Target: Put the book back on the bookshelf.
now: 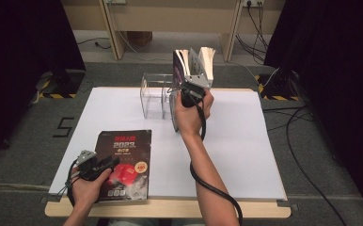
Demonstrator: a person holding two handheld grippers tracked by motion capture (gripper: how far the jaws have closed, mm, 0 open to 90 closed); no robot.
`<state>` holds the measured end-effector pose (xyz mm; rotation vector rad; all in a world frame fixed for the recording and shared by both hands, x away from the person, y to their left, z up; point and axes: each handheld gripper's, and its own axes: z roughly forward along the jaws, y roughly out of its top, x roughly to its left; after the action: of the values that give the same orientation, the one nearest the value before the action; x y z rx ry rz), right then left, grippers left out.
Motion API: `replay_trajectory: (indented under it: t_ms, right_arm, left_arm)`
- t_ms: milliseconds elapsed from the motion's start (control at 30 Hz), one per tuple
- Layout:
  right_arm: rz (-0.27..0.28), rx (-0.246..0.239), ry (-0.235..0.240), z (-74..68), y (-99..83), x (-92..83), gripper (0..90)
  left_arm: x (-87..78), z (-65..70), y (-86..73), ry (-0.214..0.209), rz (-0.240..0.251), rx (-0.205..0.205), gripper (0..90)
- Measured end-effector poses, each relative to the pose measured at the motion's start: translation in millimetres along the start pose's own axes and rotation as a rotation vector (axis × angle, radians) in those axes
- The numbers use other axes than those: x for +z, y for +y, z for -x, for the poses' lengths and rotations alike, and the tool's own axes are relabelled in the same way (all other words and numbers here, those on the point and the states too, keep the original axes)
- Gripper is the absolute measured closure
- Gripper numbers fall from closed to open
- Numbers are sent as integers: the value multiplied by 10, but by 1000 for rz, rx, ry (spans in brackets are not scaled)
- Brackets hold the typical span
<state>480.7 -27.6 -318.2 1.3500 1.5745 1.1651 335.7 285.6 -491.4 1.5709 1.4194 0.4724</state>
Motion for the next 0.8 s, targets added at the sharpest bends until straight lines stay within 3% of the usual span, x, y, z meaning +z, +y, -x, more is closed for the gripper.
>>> replay_trajectory:
  t_ms: [467,800]
  right_arm:
    - [-42,65,26,151,36,51,720]
    - [-57,103,76,210,118,171,677]
  left_arm:
    - [4,8,0,-3,-1,5,584]
    - [12,17,-3,-7,-1,6,584]
